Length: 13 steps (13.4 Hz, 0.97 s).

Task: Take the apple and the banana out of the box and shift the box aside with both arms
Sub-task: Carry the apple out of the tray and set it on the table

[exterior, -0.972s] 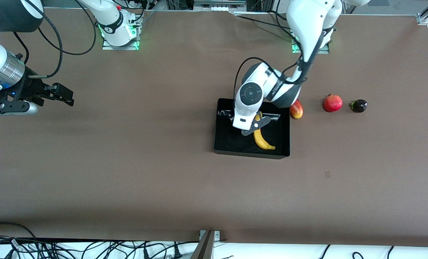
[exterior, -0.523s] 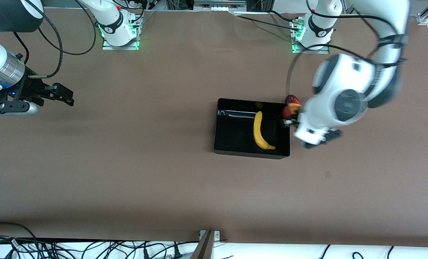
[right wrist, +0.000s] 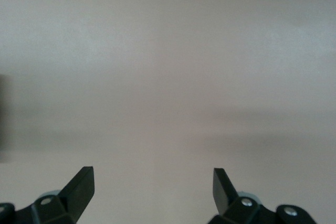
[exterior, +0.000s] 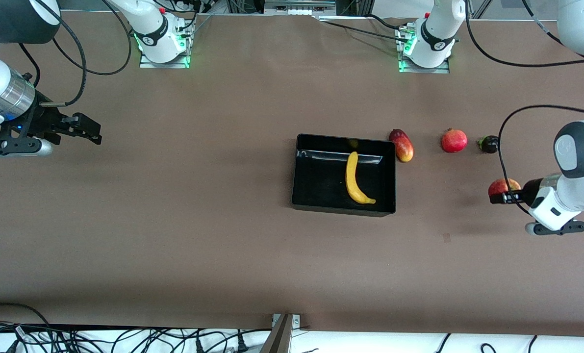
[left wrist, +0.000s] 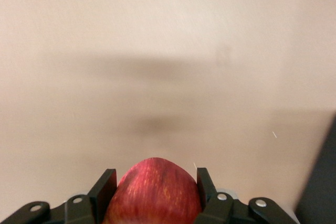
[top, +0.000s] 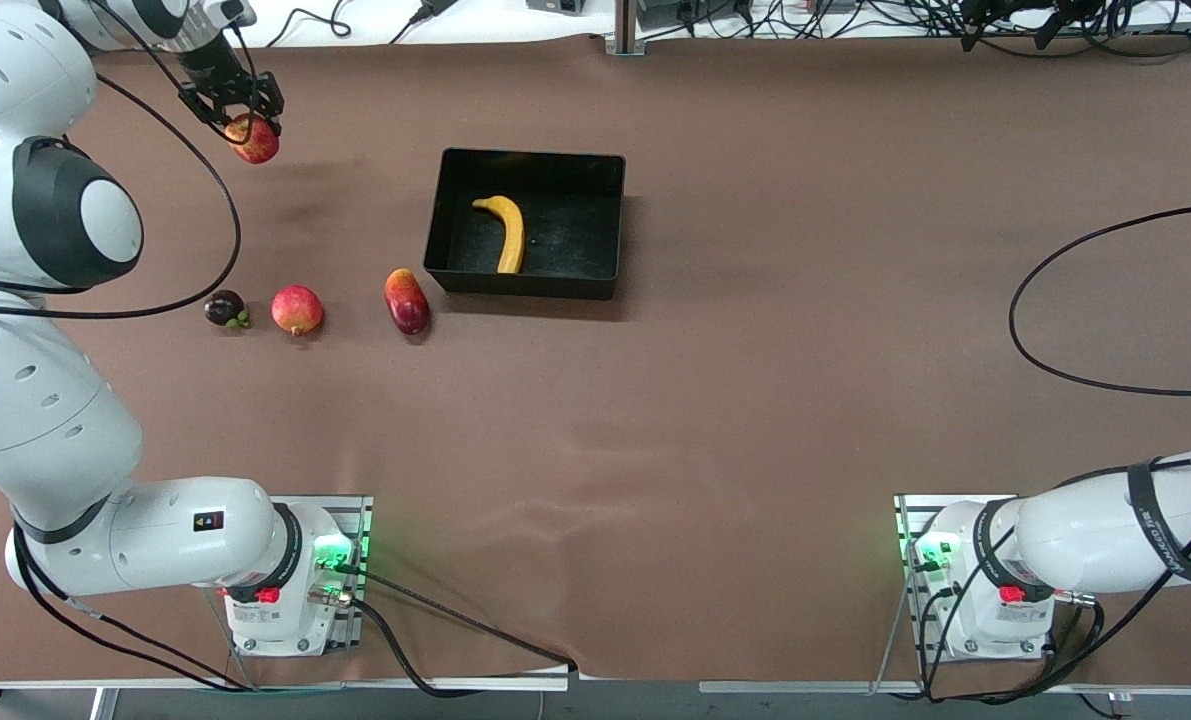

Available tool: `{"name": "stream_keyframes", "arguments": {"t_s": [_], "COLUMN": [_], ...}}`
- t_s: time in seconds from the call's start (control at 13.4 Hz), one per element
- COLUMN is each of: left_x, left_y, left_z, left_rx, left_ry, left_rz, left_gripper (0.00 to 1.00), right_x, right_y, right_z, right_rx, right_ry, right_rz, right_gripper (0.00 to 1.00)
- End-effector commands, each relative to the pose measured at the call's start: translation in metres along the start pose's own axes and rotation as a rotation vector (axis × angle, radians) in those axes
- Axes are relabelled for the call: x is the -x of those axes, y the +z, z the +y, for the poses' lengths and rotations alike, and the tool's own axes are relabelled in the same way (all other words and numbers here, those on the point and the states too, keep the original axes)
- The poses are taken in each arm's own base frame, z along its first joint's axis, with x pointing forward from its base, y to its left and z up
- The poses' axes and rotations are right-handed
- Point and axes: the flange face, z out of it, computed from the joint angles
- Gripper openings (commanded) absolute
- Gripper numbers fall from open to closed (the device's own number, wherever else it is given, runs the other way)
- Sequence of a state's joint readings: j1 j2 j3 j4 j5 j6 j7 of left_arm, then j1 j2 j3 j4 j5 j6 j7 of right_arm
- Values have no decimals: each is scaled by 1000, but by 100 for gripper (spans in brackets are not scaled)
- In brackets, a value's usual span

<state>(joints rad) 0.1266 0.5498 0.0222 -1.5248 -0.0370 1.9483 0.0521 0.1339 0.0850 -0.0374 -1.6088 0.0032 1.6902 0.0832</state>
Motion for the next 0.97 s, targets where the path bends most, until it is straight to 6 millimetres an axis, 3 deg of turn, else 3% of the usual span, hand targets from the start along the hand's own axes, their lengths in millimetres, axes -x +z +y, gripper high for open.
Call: {"name": "stream_keyframes", "arguments": {"t_s": [0.0,0.22,0.75,0.82,0.9], "left_x": [-11,-23,-33,-33,-33], "left_y": [41,85,154,157,153], "left_z": [5,2,-1,-4,0], "left_rx": [-20,-28,-50,-57,-62], "left_ry": [31,14,19,19,26], "left_rz": [111,206,258,255,256], "left_gripper": [0,0,1,38,95], "right_x": [-1,-1,-1,-1,-1], "right_y": [-4,-4,-4,-4,-4], "right_z": [-1,-1,-1,-1,-1], "right_rx": [8,8,8,8,8], "right_ry": [-3,-3,-3,-3,-3], "right_rz": [7,7,7,7,7], "right_gripper": [100,100,100,100,100]}}
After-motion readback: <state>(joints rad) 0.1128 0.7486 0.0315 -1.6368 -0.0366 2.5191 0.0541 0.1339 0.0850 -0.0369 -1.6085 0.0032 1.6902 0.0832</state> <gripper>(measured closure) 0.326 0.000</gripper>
